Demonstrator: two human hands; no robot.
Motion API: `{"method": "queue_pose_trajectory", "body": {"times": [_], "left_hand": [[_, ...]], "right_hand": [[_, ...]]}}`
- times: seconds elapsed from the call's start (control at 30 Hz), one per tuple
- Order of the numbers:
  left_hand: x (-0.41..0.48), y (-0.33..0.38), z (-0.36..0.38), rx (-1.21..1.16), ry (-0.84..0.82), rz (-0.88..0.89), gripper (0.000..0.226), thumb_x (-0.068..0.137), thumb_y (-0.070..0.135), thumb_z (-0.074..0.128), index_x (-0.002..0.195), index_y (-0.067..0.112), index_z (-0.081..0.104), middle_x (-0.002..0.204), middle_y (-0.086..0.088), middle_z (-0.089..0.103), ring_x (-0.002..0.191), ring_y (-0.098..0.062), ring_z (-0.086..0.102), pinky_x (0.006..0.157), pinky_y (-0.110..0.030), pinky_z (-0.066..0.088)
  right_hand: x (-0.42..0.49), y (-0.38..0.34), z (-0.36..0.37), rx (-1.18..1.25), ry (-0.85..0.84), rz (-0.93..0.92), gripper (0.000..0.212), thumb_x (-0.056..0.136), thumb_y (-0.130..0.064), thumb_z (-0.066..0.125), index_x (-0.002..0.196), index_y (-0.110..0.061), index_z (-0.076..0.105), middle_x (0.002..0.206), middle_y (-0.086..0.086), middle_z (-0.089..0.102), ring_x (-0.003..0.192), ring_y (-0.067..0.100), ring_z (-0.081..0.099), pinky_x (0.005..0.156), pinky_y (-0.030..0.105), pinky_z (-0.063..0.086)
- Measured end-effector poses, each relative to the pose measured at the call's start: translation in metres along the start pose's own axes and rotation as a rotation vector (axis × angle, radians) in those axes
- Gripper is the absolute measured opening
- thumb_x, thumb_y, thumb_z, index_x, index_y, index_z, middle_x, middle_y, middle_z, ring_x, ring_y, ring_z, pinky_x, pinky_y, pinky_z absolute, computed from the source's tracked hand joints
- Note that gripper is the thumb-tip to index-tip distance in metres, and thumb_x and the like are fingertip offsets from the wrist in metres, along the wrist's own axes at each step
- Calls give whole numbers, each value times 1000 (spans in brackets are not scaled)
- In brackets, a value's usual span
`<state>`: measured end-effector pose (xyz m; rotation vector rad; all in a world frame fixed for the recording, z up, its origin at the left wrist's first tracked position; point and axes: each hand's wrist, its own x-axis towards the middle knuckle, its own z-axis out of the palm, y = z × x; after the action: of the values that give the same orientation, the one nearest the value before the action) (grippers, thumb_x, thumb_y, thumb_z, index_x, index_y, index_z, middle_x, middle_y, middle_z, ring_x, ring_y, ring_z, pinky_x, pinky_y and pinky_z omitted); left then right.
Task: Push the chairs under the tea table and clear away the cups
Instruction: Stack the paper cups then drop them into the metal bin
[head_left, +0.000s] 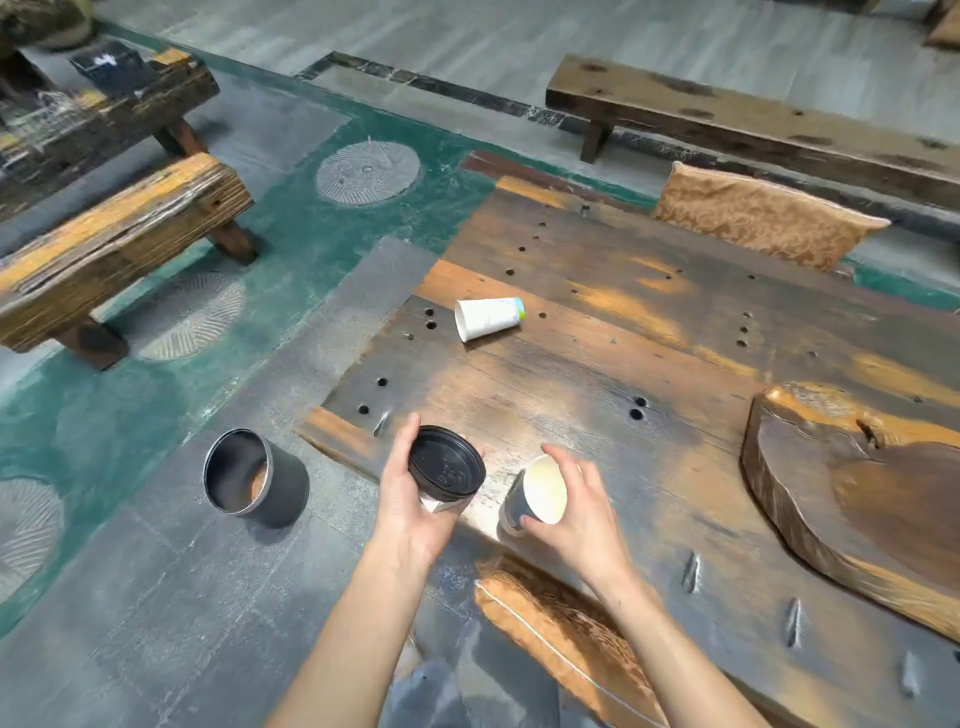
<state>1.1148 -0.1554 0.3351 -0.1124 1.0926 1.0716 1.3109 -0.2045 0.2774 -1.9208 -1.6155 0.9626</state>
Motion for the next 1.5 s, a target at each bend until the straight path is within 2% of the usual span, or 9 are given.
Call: {"method": "queue_pose_trajectory", "body": {"times": [0.17,0.4,0.57,0.77,0.87,1.03,1.33,1.4,1.5], "left_hand": [[19,86,-34,-3,-36,0,70,71,50,87,129,21,60,107,-15,71,103,-37,69,91,-51,55],[39,168,-73,8,-73,-87,62,70,48,88,118,20,60,114,-16,71,123,-37,64,101,-49,48],[62,197,-76,-7,-46,-87,56,65,44,90,108,16,66,109,-21,73,97,-39,72,96,-57,51],[98,214,-63,-6,-23,-99,47,70,46,87,100,14,68,99,-20,73,87,-38,71,98,-55,51],[113,224,-49,13,-34,-107,37,69,46,85,81,13,76,87,-22,74,76,-37,72,83,-51,56],[143,237,-18,37,-1,-104,60,62,45,88,111,19,64,106,-18,71,91,-37,69,98,-53,51],[178,237,19,20,-63,-159,58,69,48,83,114,18,61,116,-20,65,105,-39,64,92,-51,52],[185,236,22,37,-76,-180,56,73,49,81,114,17,62,114,-20,66,106,-39,64,94,-51,51],[194,236,25,44,-75,-207,54,73,49,81,112,15,64,111,-19,68,107,-38,64,95,-52,51]], "right_hand": [[27,-53,51,-18,21,35,90,73,-33,83,149,-40,36,130,-2,43,121,23,51,93,33,42],[47,-106,109,-52,101,133,90,72,-30,84,148,-40,37,128,-3,42,122,22,50,91,35,45],[64,-127,127,-80,113,177,91,73,-31,83,150,-39,34,133,1,43,122,27,53,97,44,48],[127,-133,115,-105,158,201,92,73,-27,86,149,-38,35,131,6,44,123,32,51,100,46,48],[167,-133,106,-98,184,198,91,72,-26,85,149,-37,36,128,7,43,121,33,52,95,44,49],[221,-125,103,-132,174,199,95,70,-27,85,150,-36,35,129,8,41,120,34,53,95,43,50],[237,-119,109,-203,100,233,111,69,-46,88,156,-41,19,154,7,24,137,34,43,101,47,51],[232,-122,105,-182,61,243,106,73,-63,78,156,-43,15,164,6,11,146,36,33,109,53,44],[228,-127,92,-178,109,264,75,89,-75,43,154,-48,18,169,-1,4,154,30,16,116,60,31]]}}
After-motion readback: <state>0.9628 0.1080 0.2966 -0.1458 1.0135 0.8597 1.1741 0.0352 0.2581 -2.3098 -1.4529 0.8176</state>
